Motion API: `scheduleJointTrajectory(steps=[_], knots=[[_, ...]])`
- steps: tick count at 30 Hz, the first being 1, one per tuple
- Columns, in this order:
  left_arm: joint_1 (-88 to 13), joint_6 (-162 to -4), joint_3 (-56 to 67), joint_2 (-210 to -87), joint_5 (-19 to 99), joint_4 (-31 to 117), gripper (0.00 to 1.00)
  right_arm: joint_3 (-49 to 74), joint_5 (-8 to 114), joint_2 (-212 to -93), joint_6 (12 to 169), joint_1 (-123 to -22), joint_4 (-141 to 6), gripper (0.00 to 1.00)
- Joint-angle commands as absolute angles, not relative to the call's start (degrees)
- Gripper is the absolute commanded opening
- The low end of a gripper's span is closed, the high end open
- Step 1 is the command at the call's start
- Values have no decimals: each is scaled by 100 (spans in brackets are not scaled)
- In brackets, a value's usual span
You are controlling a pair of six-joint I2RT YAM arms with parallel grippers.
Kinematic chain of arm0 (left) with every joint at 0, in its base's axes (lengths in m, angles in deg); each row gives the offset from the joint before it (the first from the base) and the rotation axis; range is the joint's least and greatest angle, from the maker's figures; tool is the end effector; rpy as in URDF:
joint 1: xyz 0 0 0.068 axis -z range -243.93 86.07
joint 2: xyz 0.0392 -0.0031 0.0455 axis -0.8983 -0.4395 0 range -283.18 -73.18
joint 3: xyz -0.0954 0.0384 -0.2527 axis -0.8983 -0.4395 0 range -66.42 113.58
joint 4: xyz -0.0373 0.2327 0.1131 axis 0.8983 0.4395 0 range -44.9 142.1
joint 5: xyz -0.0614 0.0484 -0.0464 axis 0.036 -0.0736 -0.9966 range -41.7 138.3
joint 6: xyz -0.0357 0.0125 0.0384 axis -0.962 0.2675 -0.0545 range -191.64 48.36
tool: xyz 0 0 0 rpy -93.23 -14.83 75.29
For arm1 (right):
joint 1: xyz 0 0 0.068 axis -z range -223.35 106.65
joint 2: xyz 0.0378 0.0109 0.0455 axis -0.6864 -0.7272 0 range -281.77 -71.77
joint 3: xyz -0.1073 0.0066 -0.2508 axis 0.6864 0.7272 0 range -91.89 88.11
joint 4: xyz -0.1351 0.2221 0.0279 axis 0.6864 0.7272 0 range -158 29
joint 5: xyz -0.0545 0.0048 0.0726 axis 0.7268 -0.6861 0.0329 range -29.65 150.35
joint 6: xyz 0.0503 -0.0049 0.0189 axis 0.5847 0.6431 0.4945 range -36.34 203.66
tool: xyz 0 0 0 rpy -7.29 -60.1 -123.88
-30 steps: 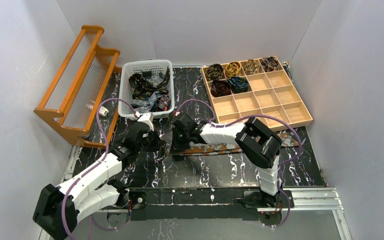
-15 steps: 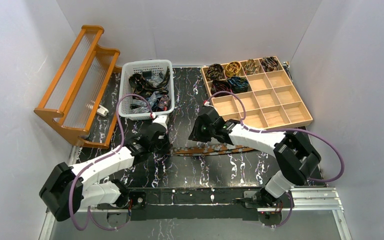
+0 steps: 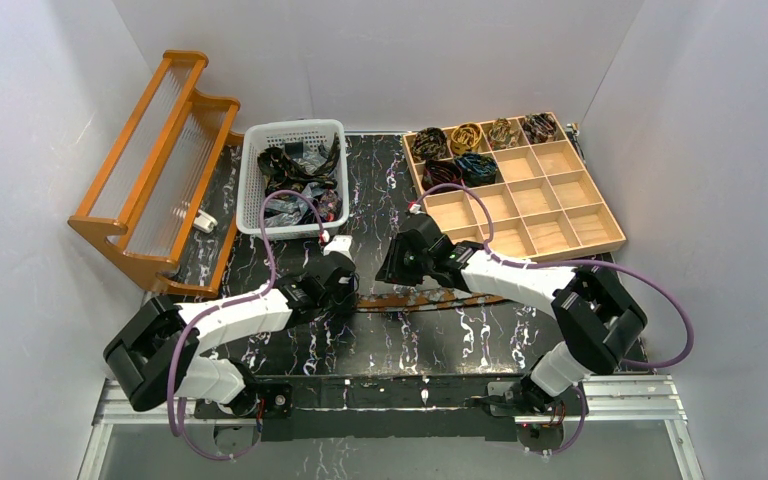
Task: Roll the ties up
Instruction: Roll the tie at the center of the board.
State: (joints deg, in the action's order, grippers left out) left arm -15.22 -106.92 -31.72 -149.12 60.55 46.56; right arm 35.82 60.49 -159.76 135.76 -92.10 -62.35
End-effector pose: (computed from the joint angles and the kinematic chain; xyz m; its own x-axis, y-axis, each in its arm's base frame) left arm 0.1769 -0.1901 0.1794 -0.7299 -0.0243 -0.6831 0.2569 0.9164 -0.3070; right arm 0.2157 0.2457 0.2108 -0.8598 0.2163 -0.4625 -0.1174 0.7978 0.5914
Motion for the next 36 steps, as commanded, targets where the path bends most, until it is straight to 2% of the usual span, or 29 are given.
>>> scheduleJointTrajectory(steps=[1, 9, 14, 16, 18, 25, 29, 33, 36], knots=[[-1480, -11221, -3029, -14831, 6430, 4332, 2, 3598, 5835, -16007, 13499, -9201, -6475, 36], [-1480, -11505, -3118, -14836, 6607, 4229, 6, 3579, 5711, -16084, 13481, -9200, -6502, 36], [-1477, -11563, -3165, -15140, 6366, 3975, 14, 3562, 5690, -16107, 13438, -9196, -6510, 38], [-1473, -11618, -3168, -15188, 6306, 4007, 21, 3524, 5772, -16088, 13377, -9196, -6449, 40], [-1471, -11636, -3203, -15114, 6172, 3960, 36, 3504, 5873, -16038, 13258, -9168, -6413, 44], [-1484, -11662, -2968, -14146, 6266, 4544, 58, 3524, 5805, -15783, 13008, -8856, -6305, 53], [-1495, -11533, -2765, -13526, 6687, 5341, 65, 3458, 5221, -15873, 12730, -8850, -6563, 59], [-1686, -11673, -2871, -13039, 7078, 6139, 67, 3275, 4458, -16100, 12058, -8862, -6986, 72], [-2229, -11759, -3041, -12754, 6834, 6472, 67, 3102, 4035, -16286, 11258, -8934, -7303, 83]])
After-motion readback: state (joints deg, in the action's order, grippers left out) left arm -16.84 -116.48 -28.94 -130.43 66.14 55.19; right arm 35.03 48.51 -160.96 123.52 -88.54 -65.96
